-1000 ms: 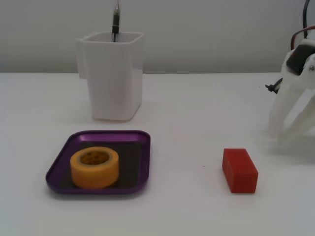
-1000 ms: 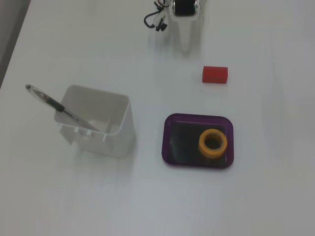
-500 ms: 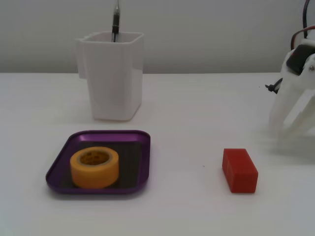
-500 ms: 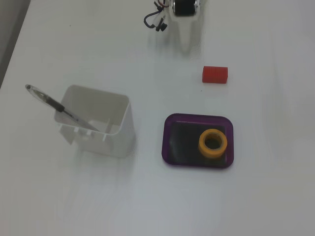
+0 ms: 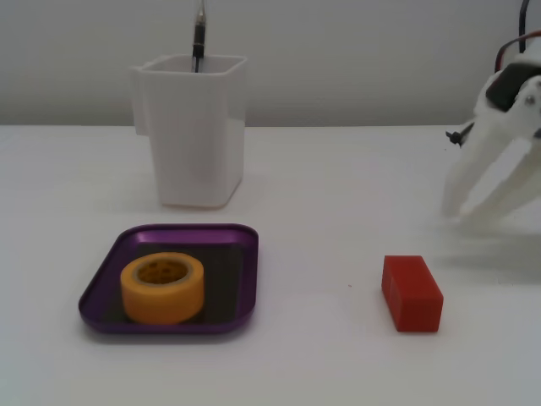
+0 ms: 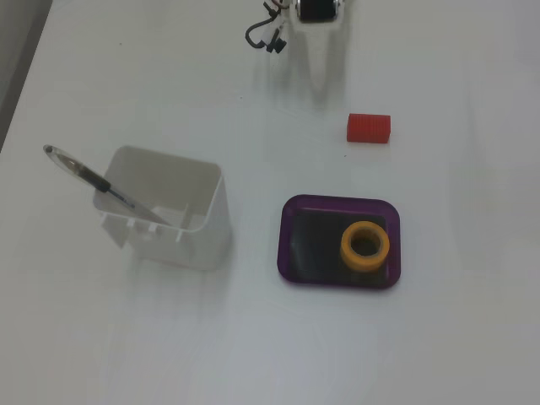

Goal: Pick up the red cube and place it in the box.

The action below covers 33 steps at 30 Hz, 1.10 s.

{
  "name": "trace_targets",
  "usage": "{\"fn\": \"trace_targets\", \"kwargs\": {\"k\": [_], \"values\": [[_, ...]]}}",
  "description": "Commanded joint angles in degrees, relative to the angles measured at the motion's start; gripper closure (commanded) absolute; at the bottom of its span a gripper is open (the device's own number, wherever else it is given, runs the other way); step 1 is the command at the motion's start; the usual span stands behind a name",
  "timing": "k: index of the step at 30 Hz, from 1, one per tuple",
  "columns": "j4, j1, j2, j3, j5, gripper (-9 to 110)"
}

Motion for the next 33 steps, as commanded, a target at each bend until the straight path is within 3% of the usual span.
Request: {"fn": "trace_targets", "kwargs": {"k": [1, 5, 13, 20, 24, 33], "values": [[-1.1, 0.4, 4.3, -5.1, -0.2, 93], [-0.9, 0.5, 4.3, -6.6, -0.5, 93], [-1.3, 0.5, -14.0, -17.1, -17.5, 93], [-0.4, -0.4, -48.9, -39.6, -16.6, 93], [3.4, -0.7, -66.1, -53.3, -11.2, 90], [7.8, -6.4, -91.2, -71.8, -0.2, 84]]}}
